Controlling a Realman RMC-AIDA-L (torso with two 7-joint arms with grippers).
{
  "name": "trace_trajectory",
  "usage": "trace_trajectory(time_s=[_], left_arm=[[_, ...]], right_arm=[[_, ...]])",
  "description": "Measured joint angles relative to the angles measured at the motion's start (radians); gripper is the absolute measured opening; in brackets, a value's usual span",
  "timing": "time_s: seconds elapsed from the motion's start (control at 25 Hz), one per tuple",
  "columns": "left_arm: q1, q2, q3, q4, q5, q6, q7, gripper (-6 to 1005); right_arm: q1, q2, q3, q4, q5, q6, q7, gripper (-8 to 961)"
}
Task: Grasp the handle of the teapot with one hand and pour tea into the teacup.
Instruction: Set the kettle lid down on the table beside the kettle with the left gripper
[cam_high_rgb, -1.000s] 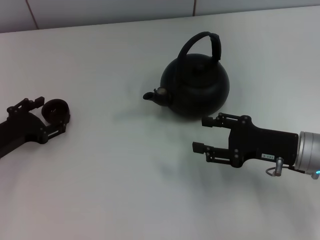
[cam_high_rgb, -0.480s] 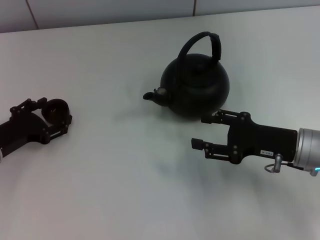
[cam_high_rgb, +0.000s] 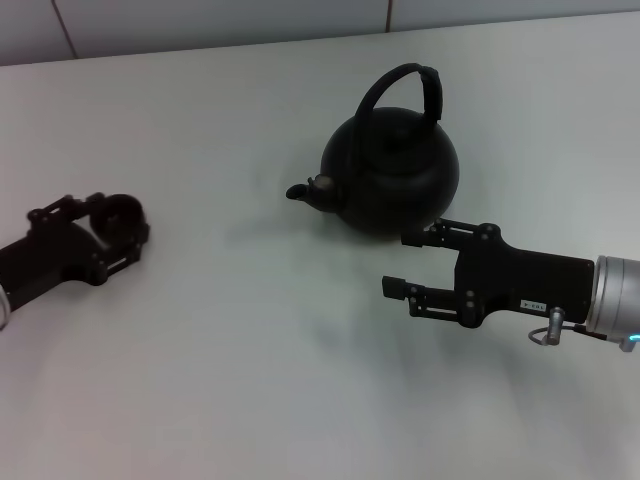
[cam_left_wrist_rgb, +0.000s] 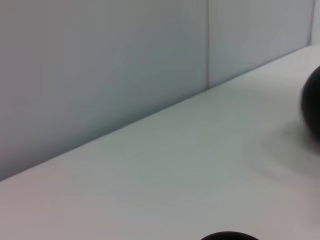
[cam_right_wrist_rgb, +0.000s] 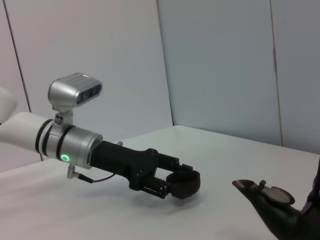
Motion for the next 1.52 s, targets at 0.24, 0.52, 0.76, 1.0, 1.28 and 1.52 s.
trace_trajectory(time_s=[0.24,0.52,0.76,1.0,1.28,1.52], left_arm=[[-0.009,-0.004,0.107,0.0,-0.005,0.116,0.002,697],[-0.068,-0.011,0.162,-0.05,-0.012,0.13,0.008,698],[-0.105,-0.013,0.163,-0.081,-0.013,0.11,0.015,716],[-0.122,-0.013,0.163,-0.115,-0.013,0.068,0.049,733],[-0.126,-0.013,0.163,-0.132,-0.012,0.042,0.076,754],[-0.129,-0.013,0.163,-0.137,-0.012,0.025,0.08,772]], right_arm=[[0.0,0.0,0.0,0.001,0.0,0.006,0.0,710],[0.0,0.0,0.0,-0.002,0.0,0.0,0.0,709],[0.003,-0.001,0.0,-0.002,0.0,0.0,0.0,710],[0.012,-0.002,-0.005,-0.005,0.0,-0.001,0.007,709],[0.014,-0.003,-0.006,-0.006,0.0,-0.001,0.01,709],[0.015,-0.002,-0.002,-0.005,0.0,-0.001,0.011,710]])
